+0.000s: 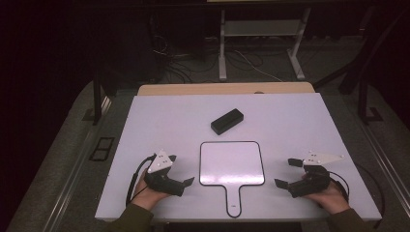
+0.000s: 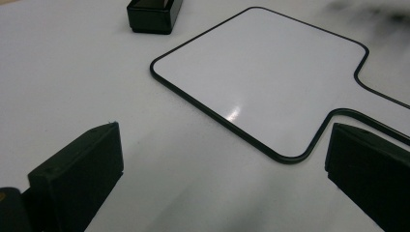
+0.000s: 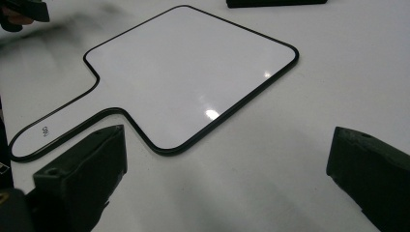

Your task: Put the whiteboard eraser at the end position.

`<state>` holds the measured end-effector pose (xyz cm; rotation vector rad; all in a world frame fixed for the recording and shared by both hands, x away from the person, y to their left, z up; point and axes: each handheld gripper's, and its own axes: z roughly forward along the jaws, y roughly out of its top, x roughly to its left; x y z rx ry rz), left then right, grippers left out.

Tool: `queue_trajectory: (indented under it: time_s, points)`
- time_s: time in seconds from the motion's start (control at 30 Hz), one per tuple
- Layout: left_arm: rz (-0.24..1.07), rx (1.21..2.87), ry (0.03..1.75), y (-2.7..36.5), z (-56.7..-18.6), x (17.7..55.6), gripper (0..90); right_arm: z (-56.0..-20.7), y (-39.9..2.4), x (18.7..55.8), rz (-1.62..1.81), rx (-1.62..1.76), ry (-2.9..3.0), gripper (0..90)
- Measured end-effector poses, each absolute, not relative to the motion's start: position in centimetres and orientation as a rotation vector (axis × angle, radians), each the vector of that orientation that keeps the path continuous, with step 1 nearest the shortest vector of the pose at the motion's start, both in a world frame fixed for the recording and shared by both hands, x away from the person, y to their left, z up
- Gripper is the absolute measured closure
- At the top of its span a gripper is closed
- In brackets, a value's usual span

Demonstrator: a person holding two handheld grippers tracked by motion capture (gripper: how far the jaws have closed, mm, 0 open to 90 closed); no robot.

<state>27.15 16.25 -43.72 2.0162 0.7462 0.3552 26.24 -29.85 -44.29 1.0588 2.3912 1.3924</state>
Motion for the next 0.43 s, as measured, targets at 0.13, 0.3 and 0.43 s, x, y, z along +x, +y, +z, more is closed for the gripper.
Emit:
queue_trajectory:
  time_s: [0.13, 0.3, 0.43]
  points:
    - [0.349, 2.026, 0.741, 16.24, -43.87, 27.2, 0.0, -44.32, -29.88, 26.26, 1.389, 1.06, 2.391, 0.0]
    - [0.34, 2.031, 0.734, 16.1, -43.88, 27.2, 0.0, -44.36, -29.85, 26.28, 1.381, 1.064, 2.395, 0.0]
    - [0.334, 2.027, 0.738, 16.06, -43.84, 27.19, 0.0, -44.37, -29.83, 26.26, 1.38, 1.064, 2.395, 0.0]
